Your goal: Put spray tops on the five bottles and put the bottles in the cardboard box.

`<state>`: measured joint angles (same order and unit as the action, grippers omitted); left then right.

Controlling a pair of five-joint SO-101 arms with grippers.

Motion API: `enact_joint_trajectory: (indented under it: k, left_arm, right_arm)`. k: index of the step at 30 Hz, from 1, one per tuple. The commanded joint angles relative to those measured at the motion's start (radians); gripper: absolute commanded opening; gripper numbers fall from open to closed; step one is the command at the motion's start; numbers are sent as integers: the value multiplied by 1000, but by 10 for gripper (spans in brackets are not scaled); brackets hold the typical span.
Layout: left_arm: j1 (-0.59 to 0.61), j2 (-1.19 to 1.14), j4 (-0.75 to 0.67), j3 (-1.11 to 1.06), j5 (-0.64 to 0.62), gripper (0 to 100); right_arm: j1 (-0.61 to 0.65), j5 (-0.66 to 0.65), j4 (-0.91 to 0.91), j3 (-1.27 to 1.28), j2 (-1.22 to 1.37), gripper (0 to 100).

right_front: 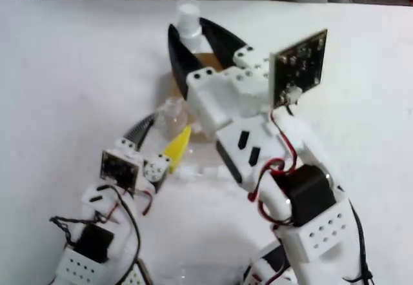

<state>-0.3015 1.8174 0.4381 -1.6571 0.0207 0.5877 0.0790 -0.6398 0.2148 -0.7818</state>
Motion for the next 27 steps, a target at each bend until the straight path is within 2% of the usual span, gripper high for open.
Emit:
enact_joint_trajectory:
  k: [1, 27]
  left_arm:
    - [15, 18, -41, -5, -11, 24]
    - [15, 18, -43, -20, -6, 24]
  right_arm:
    - [8, 9, 59, 12, 2, 16]
    - [8, 11, 114, 127, 59, 16]
